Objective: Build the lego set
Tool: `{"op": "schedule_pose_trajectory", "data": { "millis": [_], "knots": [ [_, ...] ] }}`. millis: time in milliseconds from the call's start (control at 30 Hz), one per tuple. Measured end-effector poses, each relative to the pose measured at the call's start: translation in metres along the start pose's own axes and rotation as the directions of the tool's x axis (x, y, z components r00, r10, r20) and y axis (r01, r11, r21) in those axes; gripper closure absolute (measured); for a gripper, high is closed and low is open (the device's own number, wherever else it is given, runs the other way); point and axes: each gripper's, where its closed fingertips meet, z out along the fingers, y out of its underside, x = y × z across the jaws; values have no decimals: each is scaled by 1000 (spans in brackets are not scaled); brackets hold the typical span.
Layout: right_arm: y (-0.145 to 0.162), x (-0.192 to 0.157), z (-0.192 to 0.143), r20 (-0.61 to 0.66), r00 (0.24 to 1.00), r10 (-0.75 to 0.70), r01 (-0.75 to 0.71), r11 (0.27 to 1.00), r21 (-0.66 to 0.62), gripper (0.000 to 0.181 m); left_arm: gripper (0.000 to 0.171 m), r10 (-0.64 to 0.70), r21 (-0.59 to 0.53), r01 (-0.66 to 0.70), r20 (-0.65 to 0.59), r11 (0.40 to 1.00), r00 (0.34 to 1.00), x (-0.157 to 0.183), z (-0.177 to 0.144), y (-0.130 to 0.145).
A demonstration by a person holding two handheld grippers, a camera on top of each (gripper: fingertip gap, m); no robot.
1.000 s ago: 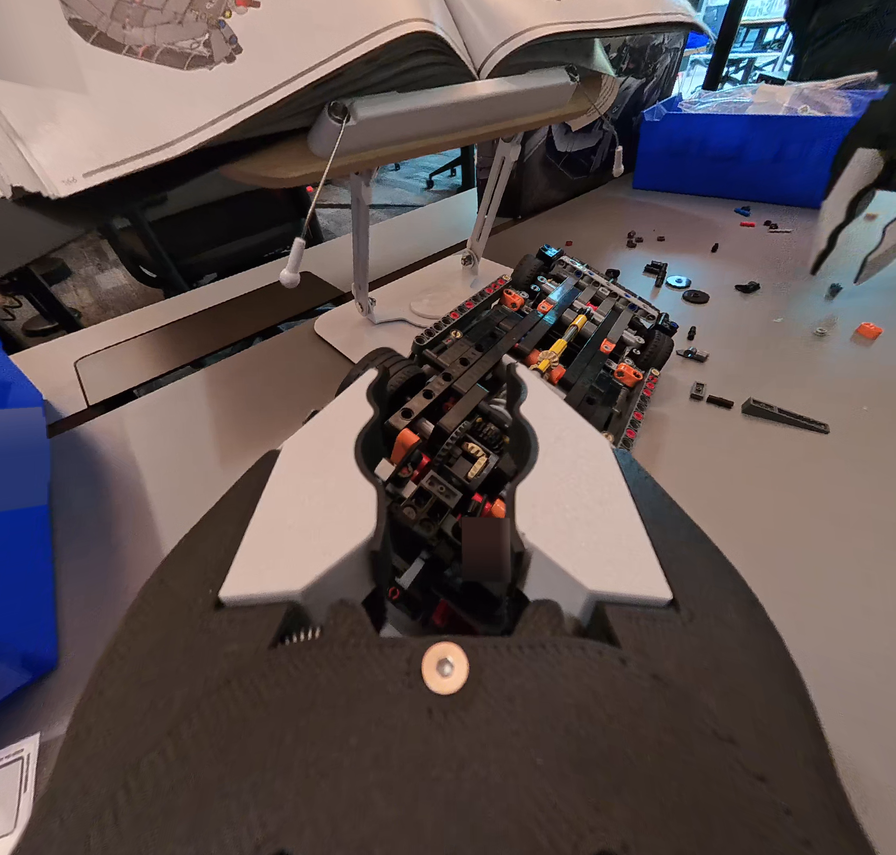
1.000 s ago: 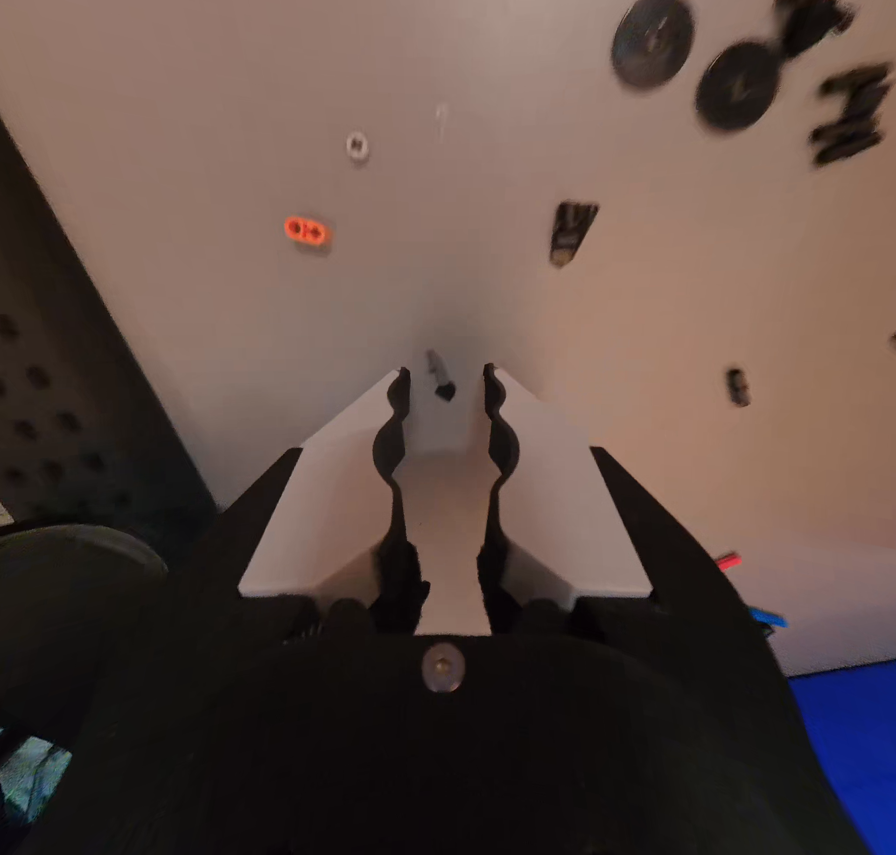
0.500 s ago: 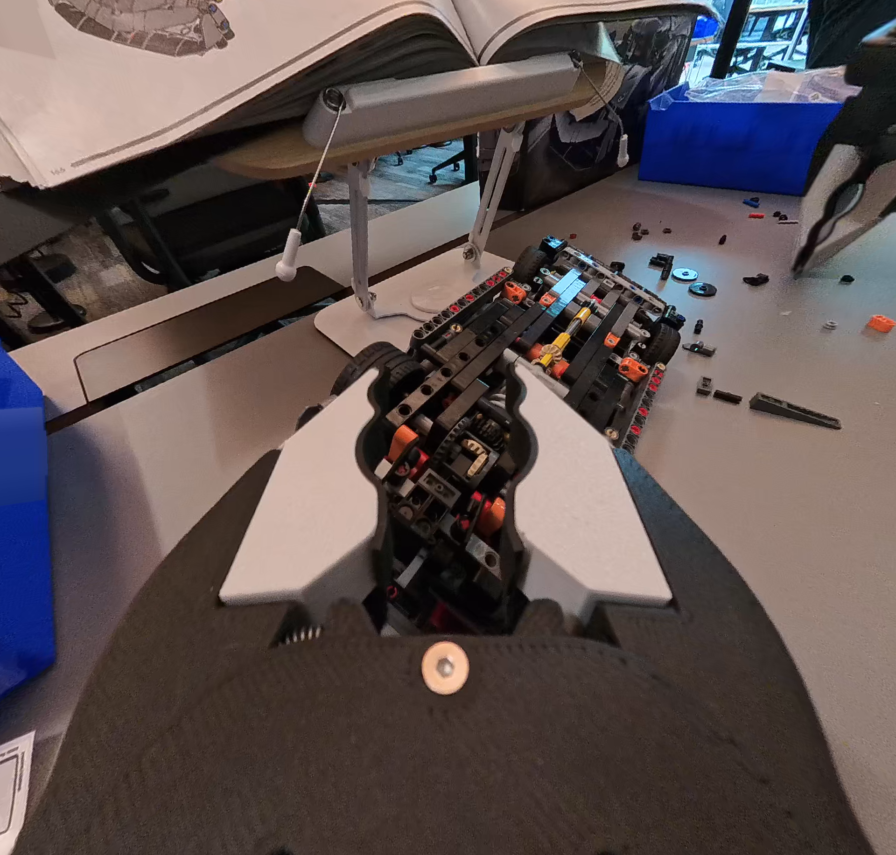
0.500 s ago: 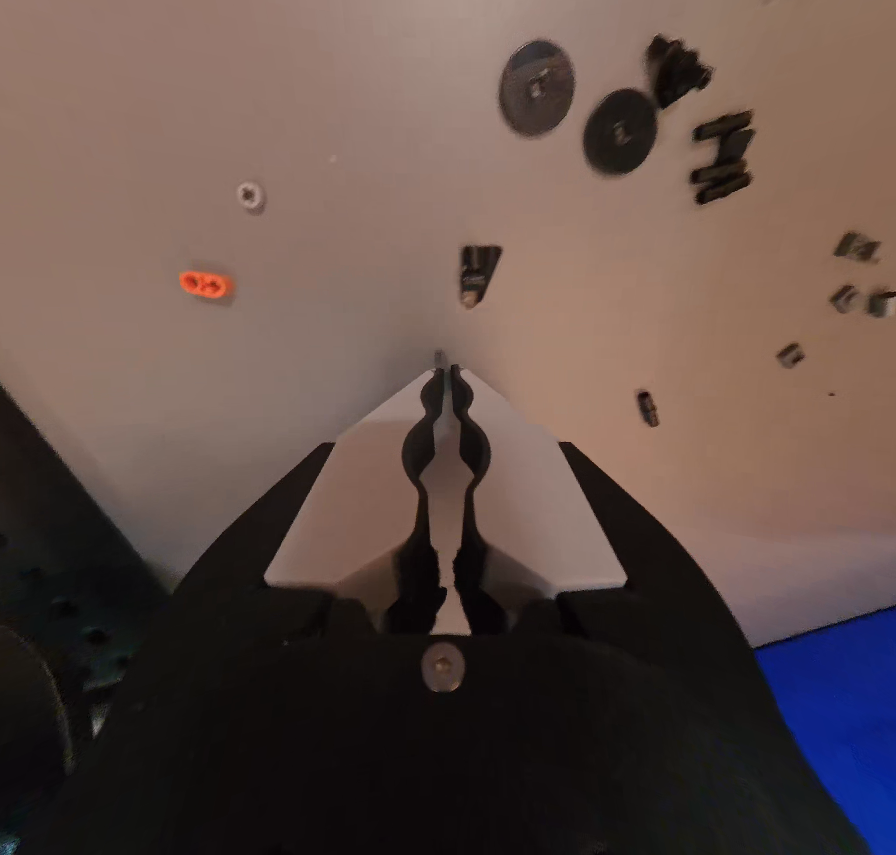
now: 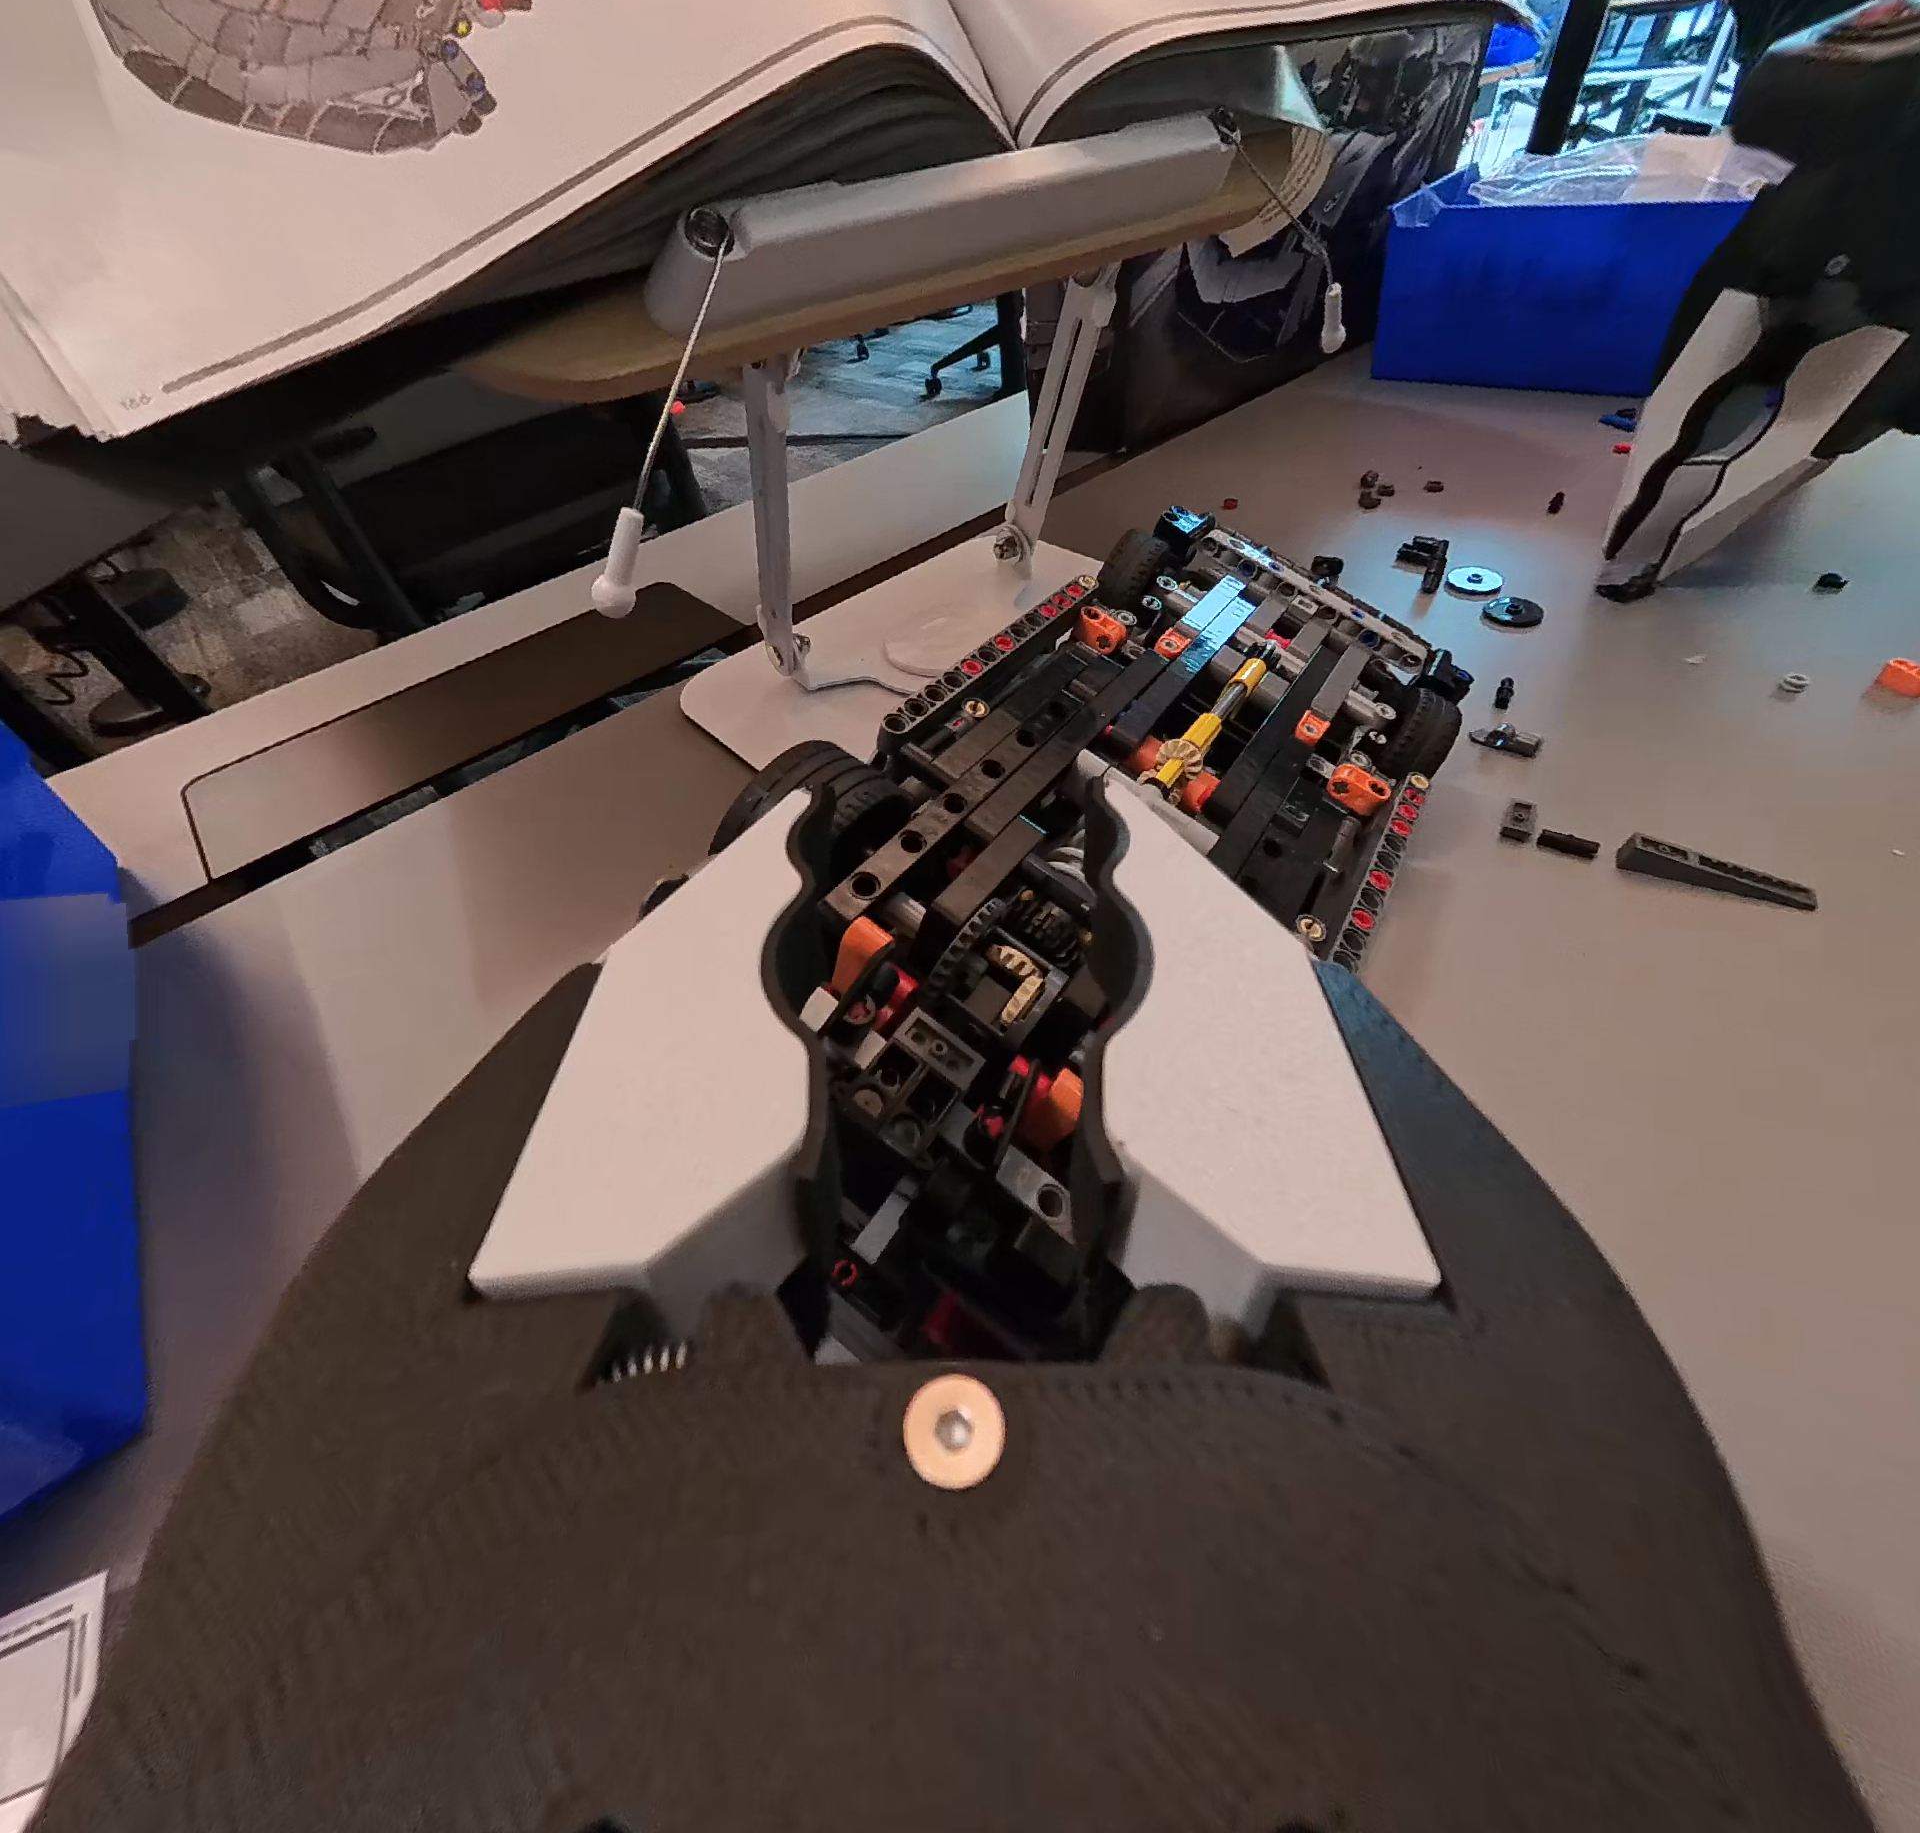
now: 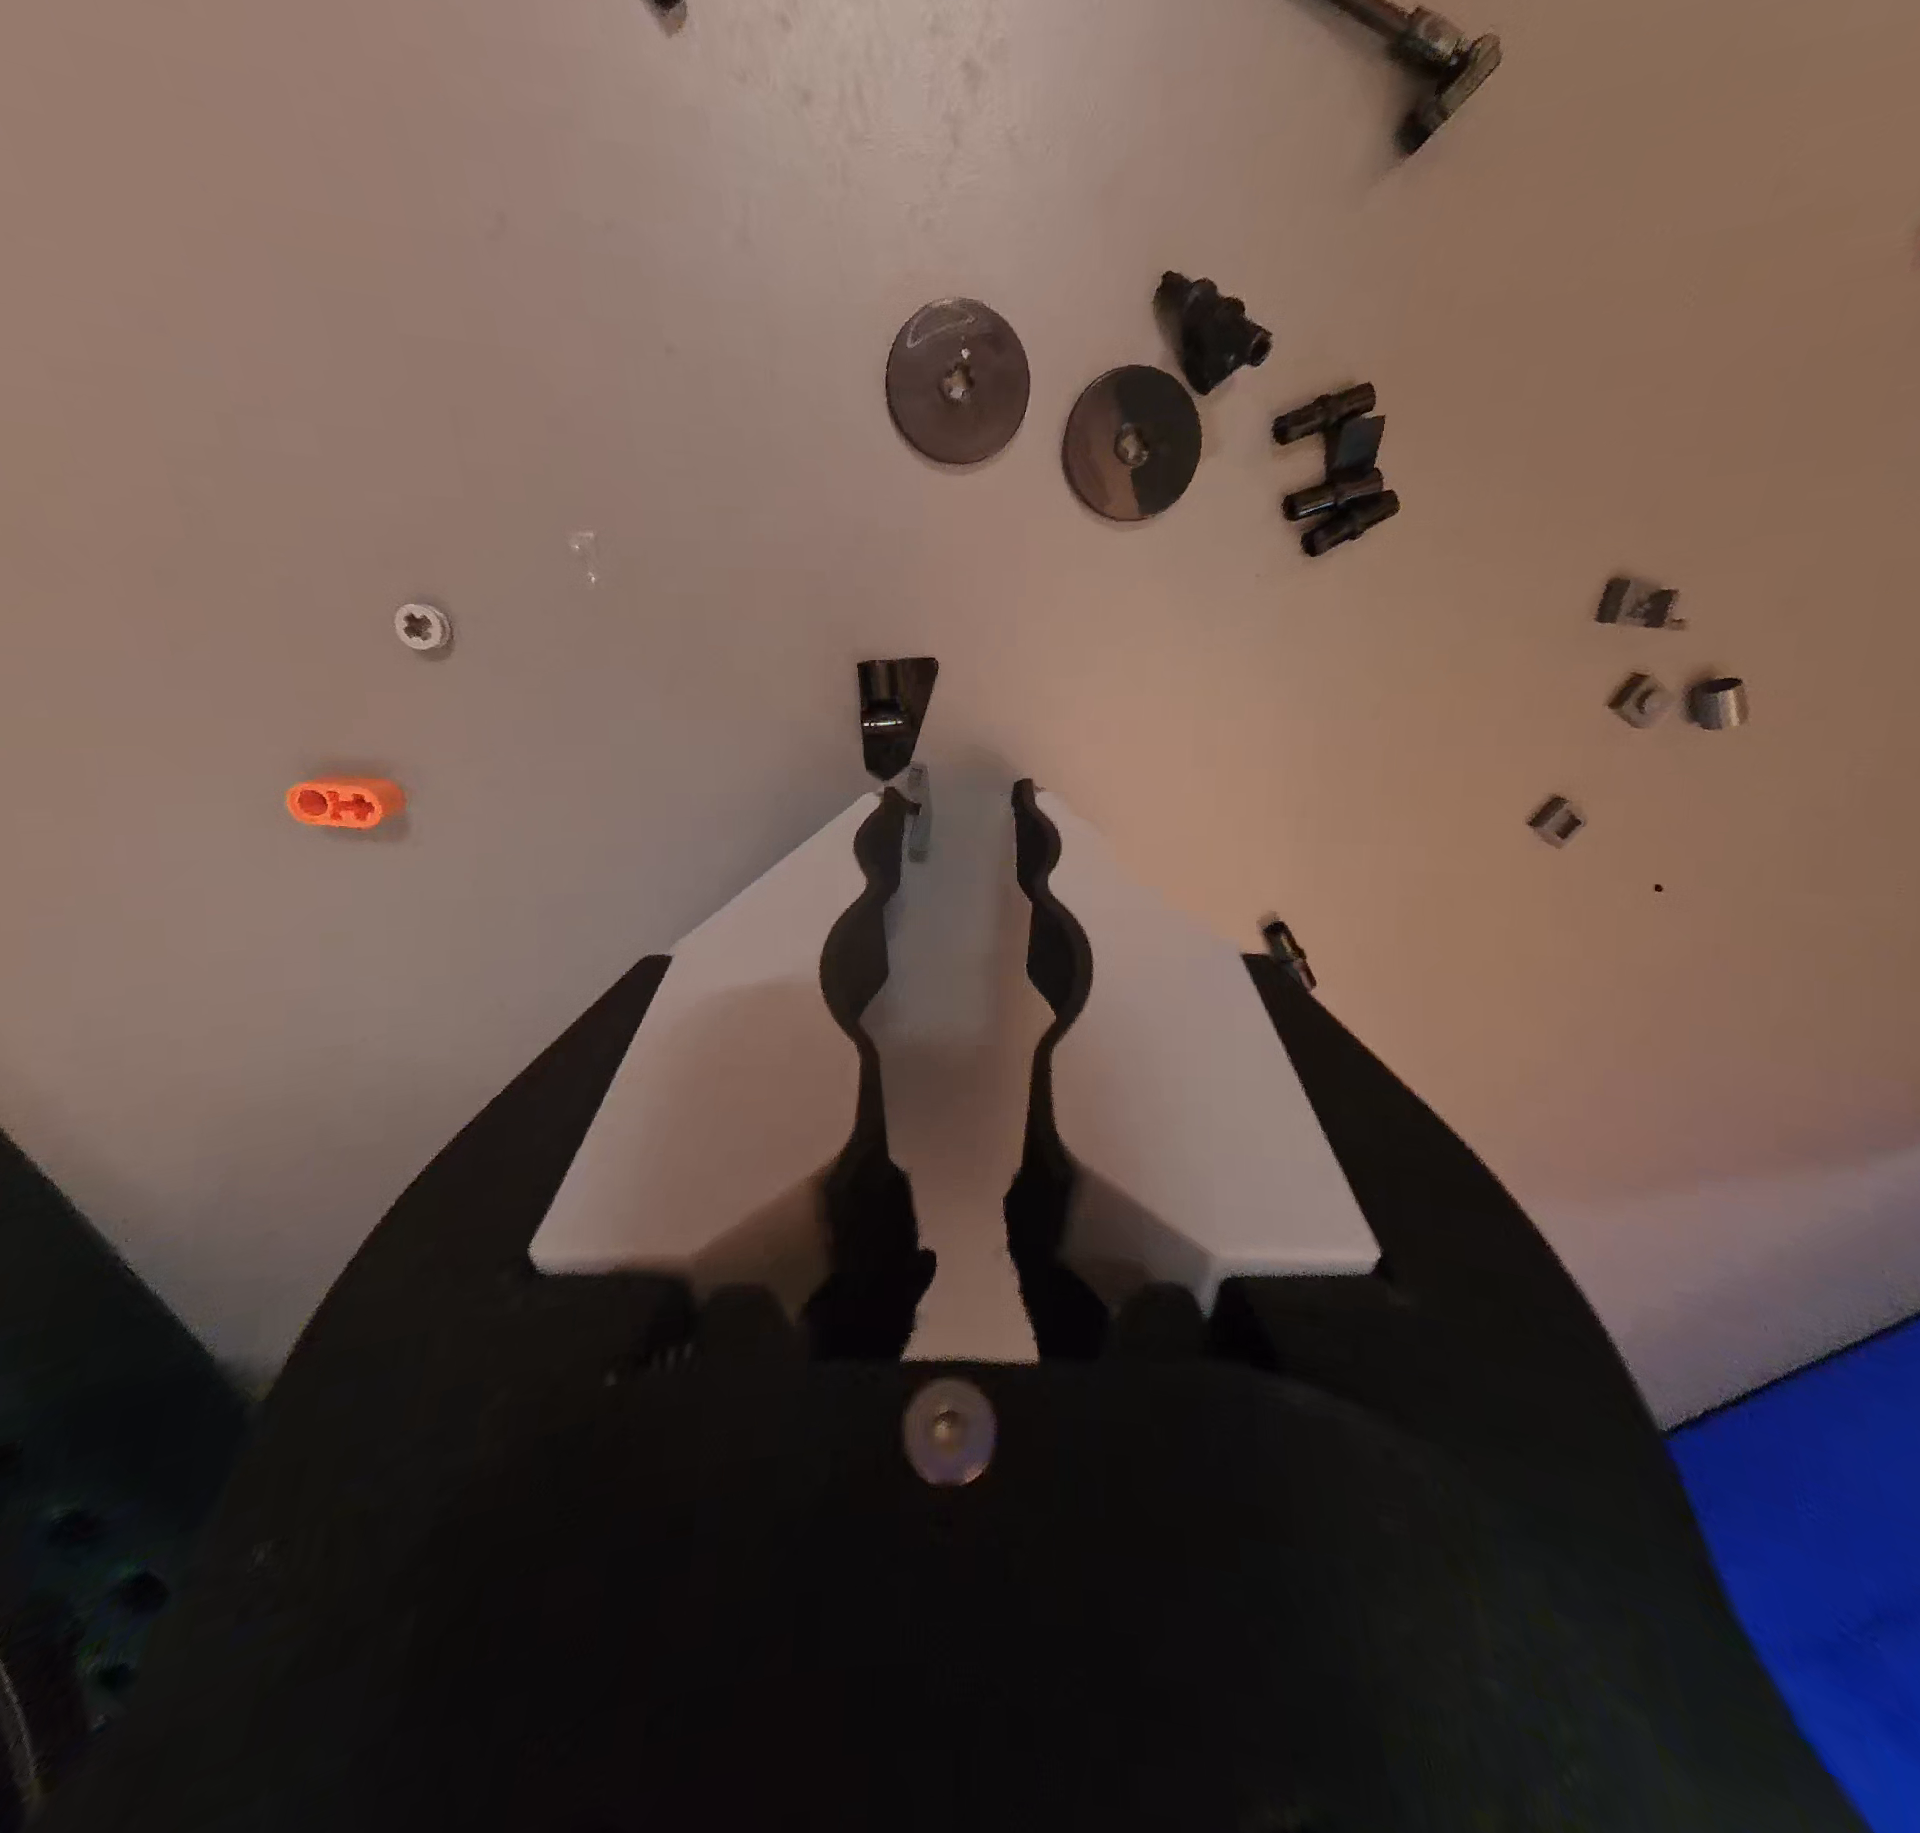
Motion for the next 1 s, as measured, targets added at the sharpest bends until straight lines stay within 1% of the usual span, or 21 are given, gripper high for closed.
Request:
{"op": "schedule_pose_trajectory", "data": {
  "millis": [133, 300, 400, 467, 533, 600, 667, 700, 833, 933, 967, 1000],
  "knots": [
    [-11, -1, -5, -33, 999, -19, 20, 999, 36, 156, 126, -1, 0, 1, 0, 1000, 1000, 0, 0, 0],
    [-26, 7, -7, -125, 992, -11, 20, 997, 75, 158, 125, -6, -1, 6, 7, 1000, 1000, -2, 0, 0],
    [-35, 8, -10, -155, 988, -9, 27, 993, 117, 157, 125, -7, 1, 7, 11, 1000, 1000, -3, -1, 0],
    [-37, 10, -14, -165, 986, 15, 7, 991, 134, 158, 125, -9, 6, 9, 12, 1000, 1000, -3, -2, -1],
    [-41, 13, -26, -195, 980, 43, -15, 990, 142, 157, 125, -8, 12, 8, 14, 1000, 1000, -3, -2, -2],
    [-59, 13, -43, -200, 977, 71, -31, 980, 195, 160, 125, -8, 15, 8, 15, 1000, 1000, -4, -2, -3],
    [-80, 8, -56, -149, 982, 119, -82, 969, 234, 155, 125, -10, 13, 10, 13, 1000, 1000, -3, -1, -2],
    [-92, 9, -61, -145, 980, 138, -99, 963, 249, 155, 125, -8, 11, 7, 13, 1000, 1000, -3, -1, -2],
    [-136, 17, -69, -118, 970, 210, -155, 920, 361, 155, 125, -1, 7, 0, 17, 1000, 1000, -3, 0, -1],
    [-162, 12, -77, -102, 976, 191, -105, 829, 549, 160, 125, -8, 19, 8, 23, 1000, 1000, -6, -3, -3],
    [-165, 10, -80, -124, 976, 178, -72, 806, 587, 163, 125, -9, 26, 9, 24, 1000, 1000, -6, -4, -4],
    [-166, 8, -82, -164, 974, 156, -28, 800, 599, 162, 125, -9, 31, 9, 24, 999, 1000, -7, -5, -5]
  ]
}}
